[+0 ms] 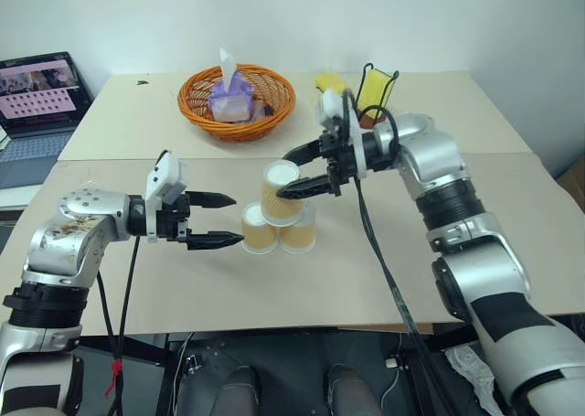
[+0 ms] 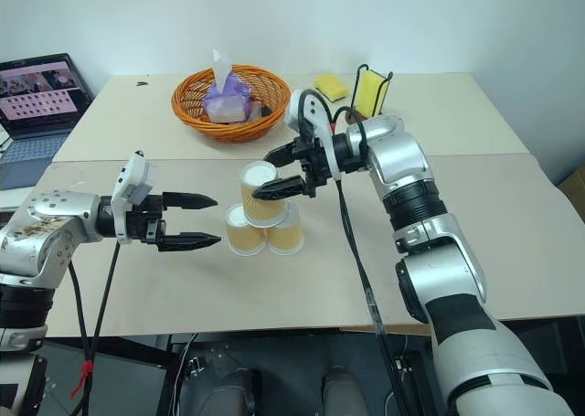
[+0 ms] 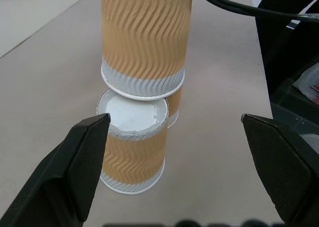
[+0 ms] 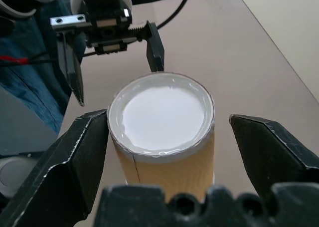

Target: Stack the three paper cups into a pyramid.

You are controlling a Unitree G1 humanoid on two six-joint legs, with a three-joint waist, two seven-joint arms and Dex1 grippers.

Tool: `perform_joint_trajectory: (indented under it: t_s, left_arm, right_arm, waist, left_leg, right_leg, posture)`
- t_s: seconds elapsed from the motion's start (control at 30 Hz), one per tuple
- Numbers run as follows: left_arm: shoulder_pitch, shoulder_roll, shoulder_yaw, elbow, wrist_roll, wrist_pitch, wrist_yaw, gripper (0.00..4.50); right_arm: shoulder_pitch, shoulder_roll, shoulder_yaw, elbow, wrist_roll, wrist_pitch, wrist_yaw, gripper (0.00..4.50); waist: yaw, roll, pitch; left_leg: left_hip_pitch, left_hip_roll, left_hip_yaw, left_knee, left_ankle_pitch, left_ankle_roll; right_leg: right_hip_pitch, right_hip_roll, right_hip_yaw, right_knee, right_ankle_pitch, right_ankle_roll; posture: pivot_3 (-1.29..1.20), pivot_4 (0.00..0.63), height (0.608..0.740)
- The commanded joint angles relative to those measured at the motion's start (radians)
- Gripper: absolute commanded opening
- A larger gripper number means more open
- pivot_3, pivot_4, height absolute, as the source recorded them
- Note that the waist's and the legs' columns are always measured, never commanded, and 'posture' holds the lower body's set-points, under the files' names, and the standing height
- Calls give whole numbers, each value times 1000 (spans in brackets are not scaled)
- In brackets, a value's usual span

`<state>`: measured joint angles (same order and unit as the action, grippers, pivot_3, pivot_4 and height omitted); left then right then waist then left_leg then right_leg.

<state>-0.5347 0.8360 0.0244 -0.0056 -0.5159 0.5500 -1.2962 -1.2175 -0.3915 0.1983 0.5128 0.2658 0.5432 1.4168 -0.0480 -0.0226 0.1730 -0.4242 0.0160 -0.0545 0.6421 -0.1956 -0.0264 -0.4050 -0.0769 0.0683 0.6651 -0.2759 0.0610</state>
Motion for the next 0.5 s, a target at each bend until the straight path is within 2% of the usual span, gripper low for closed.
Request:
perform_joint_trajectory:
  t_s: [0.03, 0.17, 0.33, 0.5]
  left_arm:
    - [-16, 16, 32, -21, -14, 1, 5, 4500]
    - [-6, 11, 45, -25, -14, -4, 26, 4500]
    - [85, -57, 176, -87, -49, 40, 230, 4500]
    - [307, -195, 370, -251, -43, 94, 564, 4500]
  right_arm:
    - [-58, -32, -79, -159, 97, 108, -7, 4411]
    - [-79, -54, -153, -234, 146, 178, -94, 4411]
    - [-40, -131, -339, -229, 151, 204, -348, 4411]
    - [221, -216, -498, -308, 66, 185, -663, 4411]
  waist:
    - [0, 0, 0]
    - [0, 0, 0]
    - [6, 0, 0]
    - [11, -3, -2]
  left_leg:
    - [0, 0, 0, 0, 0, 0]
    - [0, 0, 0, 0, 0, 0]
    - [0, 0, 0, 0, 0, 0]
    - [0, 0, 0, -1, 0, 1]
  right_leg:
    - [0, 0, 0, 0, 0, 0]
    - [0, 0, 0, 0, 0, 0]
    - [0, -1, 0, 0, 0, 0]
    - [1, -2, 0, -1, 0, 0]
  posture:
    - [0, 150, 740]
    - [0, 150, 740]
    - [0, 150, 740]
    - [0, 150, 740]
